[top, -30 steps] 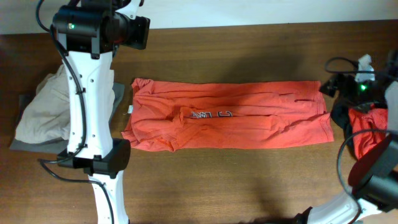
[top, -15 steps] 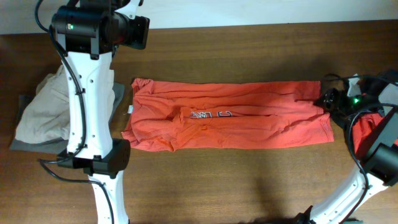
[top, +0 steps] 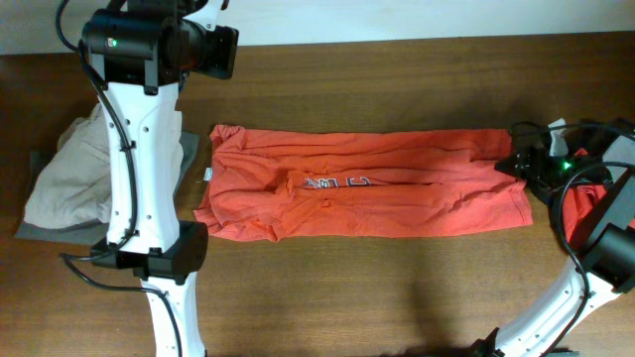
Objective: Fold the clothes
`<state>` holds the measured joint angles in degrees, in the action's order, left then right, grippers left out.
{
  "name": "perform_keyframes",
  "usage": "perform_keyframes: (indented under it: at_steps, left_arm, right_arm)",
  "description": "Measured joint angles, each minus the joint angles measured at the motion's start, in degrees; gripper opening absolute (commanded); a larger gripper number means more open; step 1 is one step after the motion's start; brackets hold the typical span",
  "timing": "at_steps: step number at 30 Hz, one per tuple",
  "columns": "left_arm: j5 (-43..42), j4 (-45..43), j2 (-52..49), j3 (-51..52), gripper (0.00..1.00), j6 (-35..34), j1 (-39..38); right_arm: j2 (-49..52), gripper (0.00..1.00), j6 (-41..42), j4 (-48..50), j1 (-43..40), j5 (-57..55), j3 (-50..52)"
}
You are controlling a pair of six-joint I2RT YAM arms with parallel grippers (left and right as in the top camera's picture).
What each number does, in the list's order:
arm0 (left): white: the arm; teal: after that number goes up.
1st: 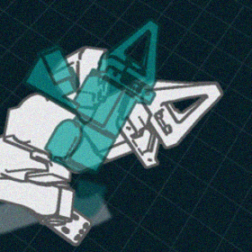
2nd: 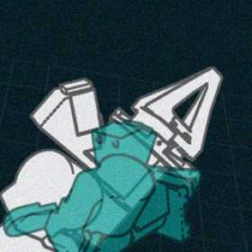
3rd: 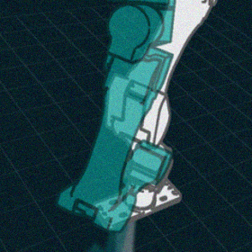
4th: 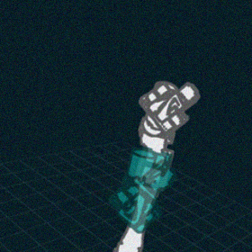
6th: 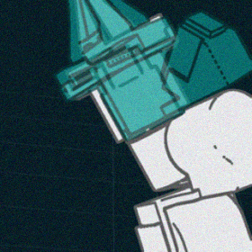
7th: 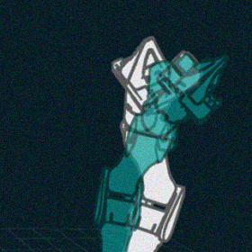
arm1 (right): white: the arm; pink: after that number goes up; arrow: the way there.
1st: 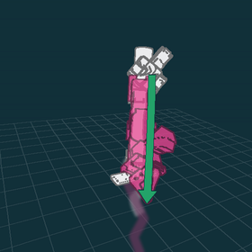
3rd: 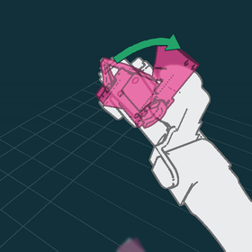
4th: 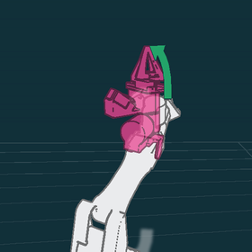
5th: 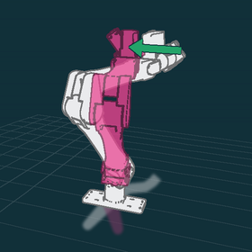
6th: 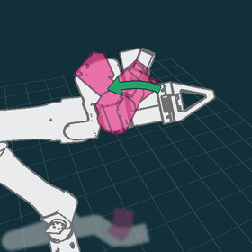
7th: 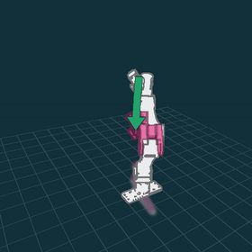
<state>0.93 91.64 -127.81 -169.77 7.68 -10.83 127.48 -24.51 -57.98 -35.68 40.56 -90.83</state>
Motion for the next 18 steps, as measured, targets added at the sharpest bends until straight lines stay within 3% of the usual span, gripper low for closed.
perform_keyframes:
  at_steps: [15,18]
  left_arm:
    - [0.0,4.2,0.0,0.0,0.57,0.0,0.0]
    - [0.0,4.63,0.0,0.0,0.57,0.0,-0.02]
  right_arm:
    - [0.74,0.82,-4.28,-4.72,0.2,4.22,1.57]
    - [0.87,0.73,-4.52,-5.73,0.2,4.46,1.92]
